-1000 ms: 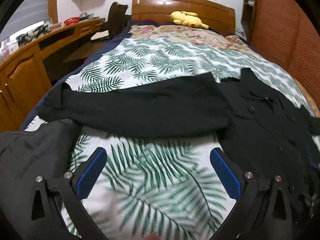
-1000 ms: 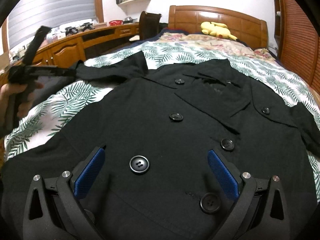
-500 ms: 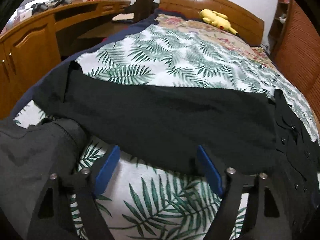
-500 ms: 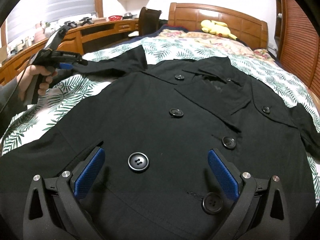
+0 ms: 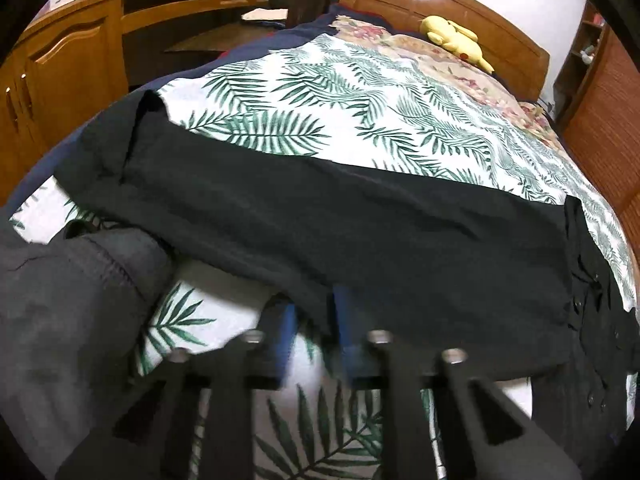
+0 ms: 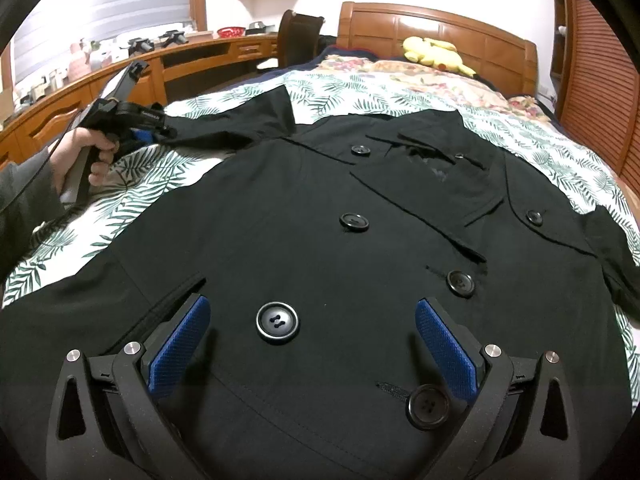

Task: Fold large clothes
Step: 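Close the left gripper on the black sleeve cuff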

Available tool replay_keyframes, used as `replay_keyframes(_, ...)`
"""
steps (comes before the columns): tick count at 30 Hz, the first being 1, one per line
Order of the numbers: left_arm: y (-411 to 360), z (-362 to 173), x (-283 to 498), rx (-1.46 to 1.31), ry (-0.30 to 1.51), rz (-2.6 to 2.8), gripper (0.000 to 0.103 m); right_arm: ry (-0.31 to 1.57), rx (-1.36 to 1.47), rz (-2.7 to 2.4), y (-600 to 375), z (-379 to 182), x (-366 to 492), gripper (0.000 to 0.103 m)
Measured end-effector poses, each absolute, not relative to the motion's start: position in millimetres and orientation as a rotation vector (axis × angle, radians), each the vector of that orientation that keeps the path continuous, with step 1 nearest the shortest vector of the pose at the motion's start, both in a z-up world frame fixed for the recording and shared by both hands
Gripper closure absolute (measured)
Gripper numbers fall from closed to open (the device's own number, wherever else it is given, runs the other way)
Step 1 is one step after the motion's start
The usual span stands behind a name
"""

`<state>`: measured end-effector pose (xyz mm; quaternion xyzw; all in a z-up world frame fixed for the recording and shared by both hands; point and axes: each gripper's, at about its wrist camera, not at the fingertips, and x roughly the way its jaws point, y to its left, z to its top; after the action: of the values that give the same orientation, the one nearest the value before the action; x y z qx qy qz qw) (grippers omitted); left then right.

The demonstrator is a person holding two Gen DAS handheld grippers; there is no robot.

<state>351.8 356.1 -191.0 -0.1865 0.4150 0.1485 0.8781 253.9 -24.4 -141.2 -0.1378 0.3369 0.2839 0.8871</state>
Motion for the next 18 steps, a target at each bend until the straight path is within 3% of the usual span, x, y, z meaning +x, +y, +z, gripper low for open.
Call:
replay_keyframes(3, 344.4, -181.6, 354.1, -0.327, 0.857, 0.321, 0.103, 0.701, -0.286, 0.59, -24.2, -141.0, 254.0, 0.0)
replay_keyframes(18, 203.7, -56.2, 328.2, -0.09, 0.734, 0.121, 0.103, 0.685, -0.231, 0.607, -42.1, -125.0, 245.9, 0.0)
